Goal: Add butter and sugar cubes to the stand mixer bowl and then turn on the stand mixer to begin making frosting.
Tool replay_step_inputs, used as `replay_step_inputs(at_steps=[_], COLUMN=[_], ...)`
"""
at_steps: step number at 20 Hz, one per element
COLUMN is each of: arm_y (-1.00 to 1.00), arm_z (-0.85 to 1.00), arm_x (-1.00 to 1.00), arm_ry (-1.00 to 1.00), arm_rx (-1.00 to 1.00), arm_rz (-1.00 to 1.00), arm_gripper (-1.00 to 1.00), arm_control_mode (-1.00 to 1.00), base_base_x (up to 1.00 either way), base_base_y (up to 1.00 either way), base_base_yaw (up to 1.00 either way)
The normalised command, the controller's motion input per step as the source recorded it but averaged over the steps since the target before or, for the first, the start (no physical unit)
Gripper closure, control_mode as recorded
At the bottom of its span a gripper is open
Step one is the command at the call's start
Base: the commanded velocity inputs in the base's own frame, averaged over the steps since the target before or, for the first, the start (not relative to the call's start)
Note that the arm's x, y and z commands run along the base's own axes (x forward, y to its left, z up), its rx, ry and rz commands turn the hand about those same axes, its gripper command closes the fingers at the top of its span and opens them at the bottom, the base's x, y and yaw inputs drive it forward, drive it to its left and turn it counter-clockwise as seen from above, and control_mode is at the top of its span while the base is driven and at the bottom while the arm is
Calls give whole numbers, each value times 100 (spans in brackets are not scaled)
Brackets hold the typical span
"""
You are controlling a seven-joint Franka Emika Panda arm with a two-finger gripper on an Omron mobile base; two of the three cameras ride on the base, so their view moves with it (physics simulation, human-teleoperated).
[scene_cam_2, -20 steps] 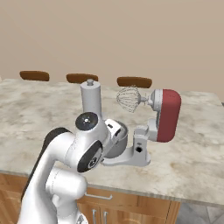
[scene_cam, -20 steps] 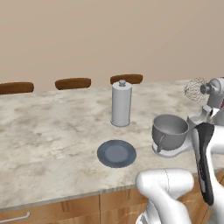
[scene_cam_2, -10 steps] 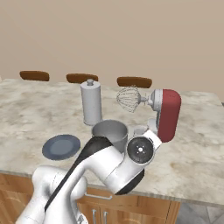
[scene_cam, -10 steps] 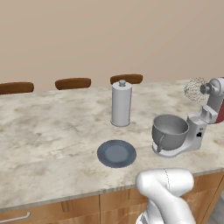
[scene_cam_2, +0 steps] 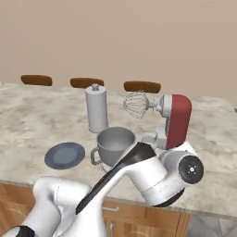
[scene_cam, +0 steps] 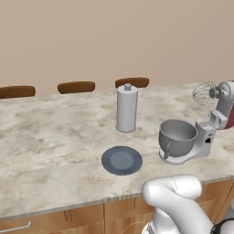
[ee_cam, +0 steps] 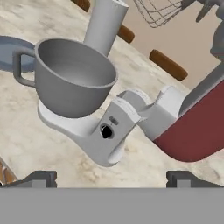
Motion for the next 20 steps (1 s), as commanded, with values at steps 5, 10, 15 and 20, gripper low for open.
replay_step_inputs(at_steps=[5, 10, 15, 20], arm_y=[-46, -37, -22, -9], arm_z=[1, 4, 16, 16], arm_x=[43, 53, 58, 48], arm_ry=[-6, -4, -1, 0], arm_rx=[18, 19, 19, 14], arm_rz=[11, 12, 12, 10], arm_gripper=[-100, -100, -100, -100], arm_control_mode=[-100, -100, -100, -100], base_base_x=[0, 0, 0, 0], base_base_y=[0, 0, 0, 0], base_base_yaw=[0, 0, 0, 0])
